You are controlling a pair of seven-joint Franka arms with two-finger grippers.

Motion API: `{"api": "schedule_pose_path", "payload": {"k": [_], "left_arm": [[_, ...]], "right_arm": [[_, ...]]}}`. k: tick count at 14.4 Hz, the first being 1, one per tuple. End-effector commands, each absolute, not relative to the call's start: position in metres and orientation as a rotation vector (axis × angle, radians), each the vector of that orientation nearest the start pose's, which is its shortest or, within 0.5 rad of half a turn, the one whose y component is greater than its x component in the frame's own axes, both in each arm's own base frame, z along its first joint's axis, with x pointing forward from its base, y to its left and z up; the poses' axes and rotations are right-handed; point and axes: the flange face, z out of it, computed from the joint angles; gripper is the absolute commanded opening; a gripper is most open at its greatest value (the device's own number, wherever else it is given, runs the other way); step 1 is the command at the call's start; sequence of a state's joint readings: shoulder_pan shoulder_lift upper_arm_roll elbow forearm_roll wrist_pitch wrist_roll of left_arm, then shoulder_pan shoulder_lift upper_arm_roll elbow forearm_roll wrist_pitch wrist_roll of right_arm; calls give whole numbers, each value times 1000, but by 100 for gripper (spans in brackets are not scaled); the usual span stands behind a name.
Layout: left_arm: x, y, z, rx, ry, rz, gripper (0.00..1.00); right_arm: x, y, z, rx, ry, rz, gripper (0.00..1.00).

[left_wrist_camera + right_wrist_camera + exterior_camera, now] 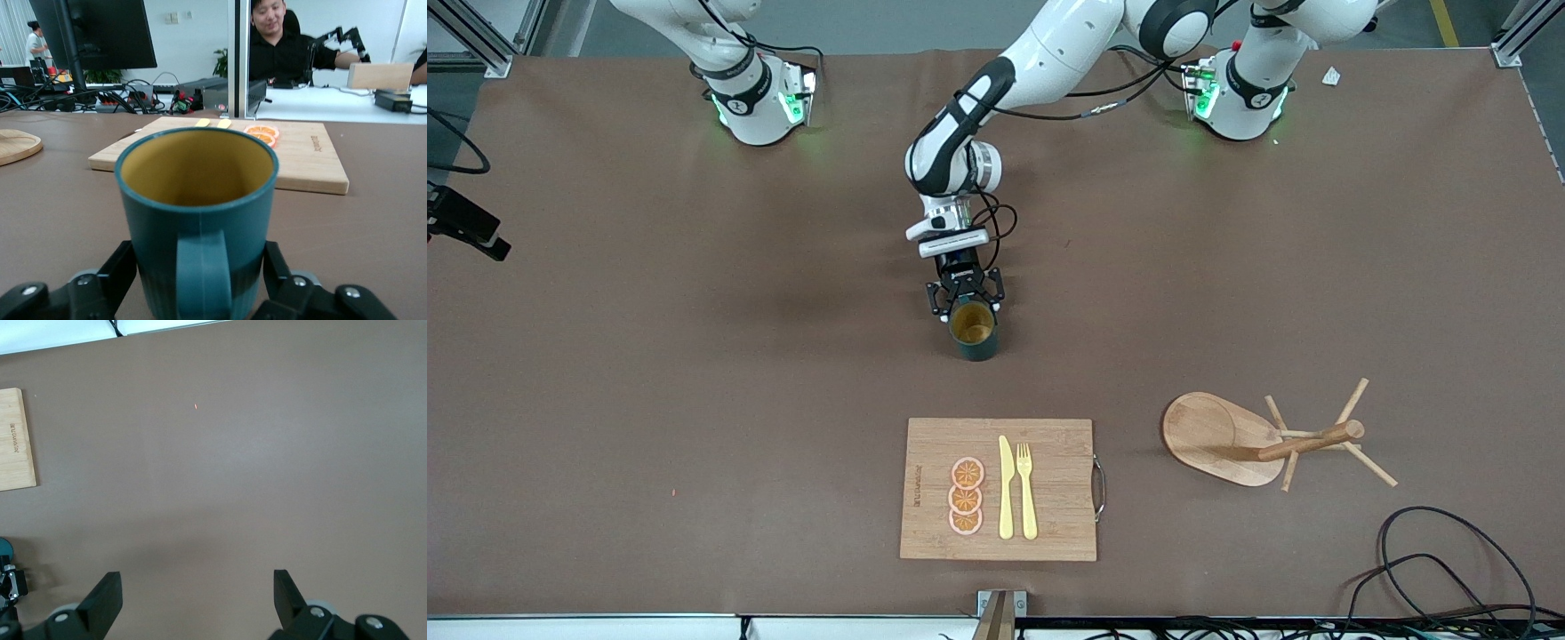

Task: Transfer cup from left to right arm and place
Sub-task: 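Set the mug upright on the table and open the left gripper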

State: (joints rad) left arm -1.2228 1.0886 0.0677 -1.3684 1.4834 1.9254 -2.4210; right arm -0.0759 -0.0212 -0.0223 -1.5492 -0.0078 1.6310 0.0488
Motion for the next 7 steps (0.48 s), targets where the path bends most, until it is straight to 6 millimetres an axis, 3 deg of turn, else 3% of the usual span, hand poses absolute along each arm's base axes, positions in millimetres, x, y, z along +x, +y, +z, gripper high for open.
{"api": "schedule_pose_path", "payload": {"k": [1, 4, 7], "left_arm": [[324, -625, 64, -2426, -257, -1815, 100], [295, -646, 91, -2510, -375, -1696, 100], [286, -653, 128, -2516, -443, -1541, 100]], "right_arm": [[544, -58, 654, -3140, 239, -176, 100], [543, -58, 654, -3140, 239, -174, 100], [544, -59, 655, -3139, 248, -181, 100]]}}
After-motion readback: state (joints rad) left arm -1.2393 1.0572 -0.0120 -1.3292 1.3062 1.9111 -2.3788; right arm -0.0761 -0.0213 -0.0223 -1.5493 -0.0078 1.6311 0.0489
